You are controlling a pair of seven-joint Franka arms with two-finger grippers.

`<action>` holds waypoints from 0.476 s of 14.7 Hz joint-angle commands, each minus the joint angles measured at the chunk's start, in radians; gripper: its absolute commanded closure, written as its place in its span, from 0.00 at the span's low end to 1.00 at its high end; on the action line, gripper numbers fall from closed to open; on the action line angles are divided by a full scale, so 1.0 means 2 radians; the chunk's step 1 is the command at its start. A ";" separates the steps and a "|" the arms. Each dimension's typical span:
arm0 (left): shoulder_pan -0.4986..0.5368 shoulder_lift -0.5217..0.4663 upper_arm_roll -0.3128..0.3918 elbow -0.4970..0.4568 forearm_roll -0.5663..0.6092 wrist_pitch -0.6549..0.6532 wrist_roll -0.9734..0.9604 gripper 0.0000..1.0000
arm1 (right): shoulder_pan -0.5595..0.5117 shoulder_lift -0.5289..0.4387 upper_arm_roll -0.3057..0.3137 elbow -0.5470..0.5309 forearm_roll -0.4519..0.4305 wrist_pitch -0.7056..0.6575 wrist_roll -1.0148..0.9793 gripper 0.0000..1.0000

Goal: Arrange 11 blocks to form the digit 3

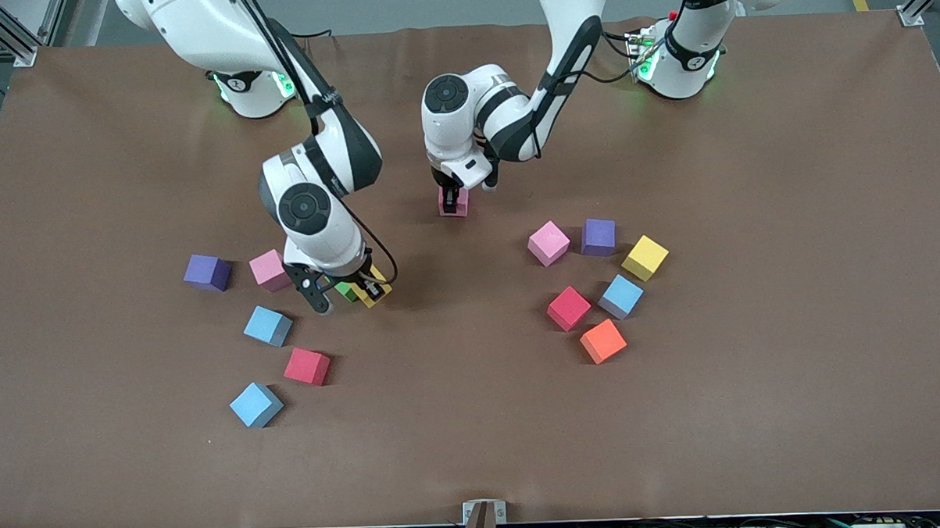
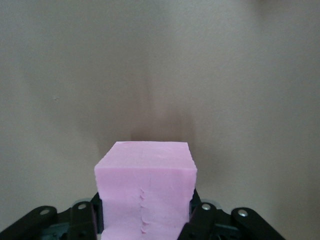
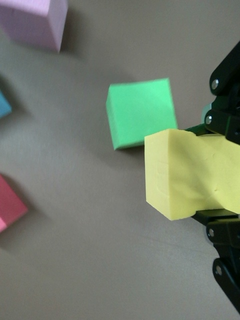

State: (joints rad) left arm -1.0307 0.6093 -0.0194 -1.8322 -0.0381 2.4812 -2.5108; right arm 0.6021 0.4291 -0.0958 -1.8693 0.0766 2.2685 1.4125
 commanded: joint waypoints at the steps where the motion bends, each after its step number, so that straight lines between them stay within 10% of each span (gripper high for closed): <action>1: -0.015 0.013 0.005 0.007 -0.011 0.003 -0.006 0.60 | 0.002 -0.046 0.001 -0.037 -0.005 -0.026 0.042 1.00; 7: -0.013 -0.002 0.009 0.011 -0.005 -0.030 0.004 0.00 | -0.005 -0.127 0.001 -0.128 -0.005 -0.033 0.109 1.00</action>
State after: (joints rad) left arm -1.0488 0.6219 -0.0146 -1.8267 -0.0381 2.4709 -2.5154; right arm 0.6007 0.2668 -0.0989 -2.0169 0.0766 2.1899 1.5592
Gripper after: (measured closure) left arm 0.189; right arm 0.436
